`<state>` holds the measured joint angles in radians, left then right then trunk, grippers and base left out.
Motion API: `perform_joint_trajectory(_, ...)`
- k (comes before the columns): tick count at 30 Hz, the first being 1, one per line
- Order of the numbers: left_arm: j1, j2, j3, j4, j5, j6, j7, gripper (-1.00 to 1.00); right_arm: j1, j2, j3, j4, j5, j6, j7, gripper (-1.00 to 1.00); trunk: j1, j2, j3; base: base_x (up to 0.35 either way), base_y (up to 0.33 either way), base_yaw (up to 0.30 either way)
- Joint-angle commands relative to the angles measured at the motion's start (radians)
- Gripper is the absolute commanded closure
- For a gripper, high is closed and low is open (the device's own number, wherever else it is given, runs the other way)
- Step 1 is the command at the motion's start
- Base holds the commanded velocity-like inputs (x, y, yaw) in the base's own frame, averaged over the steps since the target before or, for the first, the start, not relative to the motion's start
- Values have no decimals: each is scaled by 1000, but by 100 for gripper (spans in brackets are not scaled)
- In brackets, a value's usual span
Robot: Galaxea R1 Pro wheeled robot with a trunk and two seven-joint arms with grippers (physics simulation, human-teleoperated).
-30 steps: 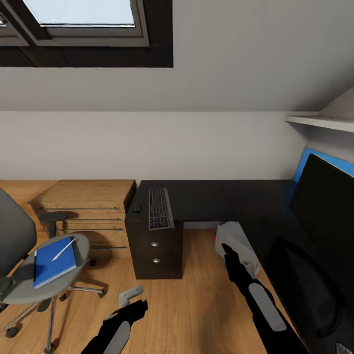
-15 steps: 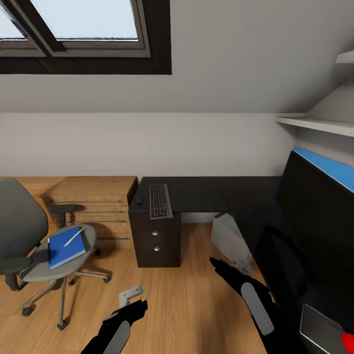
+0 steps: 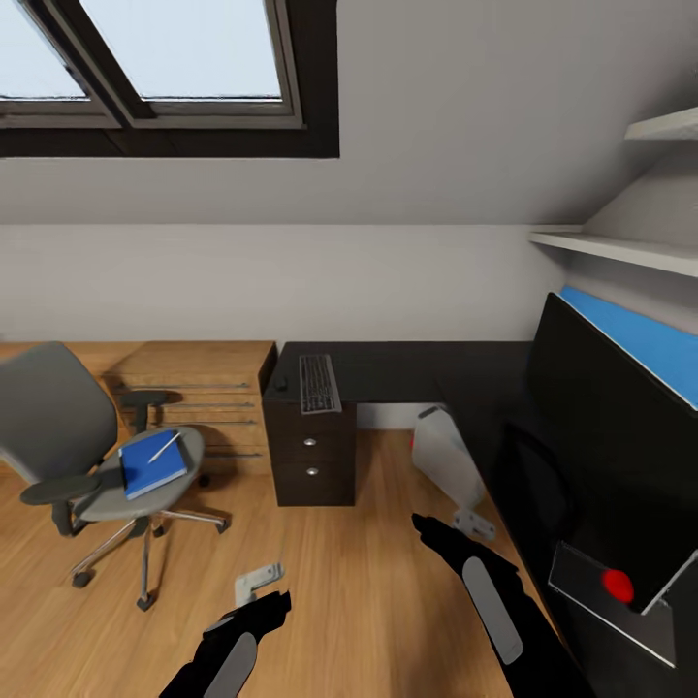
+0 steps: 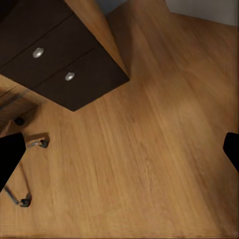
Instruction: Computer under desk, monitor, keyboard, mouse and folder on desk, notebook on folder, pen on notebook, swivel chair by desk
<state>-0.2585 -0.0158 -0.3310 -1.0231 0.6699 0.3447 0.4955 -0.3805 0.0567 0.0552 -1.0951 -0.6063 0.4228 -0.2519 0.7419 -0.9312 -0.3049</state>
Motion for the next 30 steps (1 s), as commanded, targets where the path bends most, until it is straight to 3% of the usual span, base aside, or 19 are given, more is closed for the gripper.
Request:
perform_joint_trajectory(1, -1, 0, -2, -2, 8, 2, 8, -100, -1, 0, 2, -2, -10, 0, -11, -100, -4, 6, 2, -339, 0, 0)
perform_joint_trajectory(22, -1, -1, -4, -2, 8, 2, 8, -100, -1, 0, 22, -3, -8, -41, -9, -100, -85, 153, 68, -339, -30, 0)
perform_joint_trajectory(30, -1, -1, -9, -2, 8, 2, 9, -100, -1, 0, 28, -3, 31, -42, -11, -100, -116, 209, 93, -315, -160, 0)
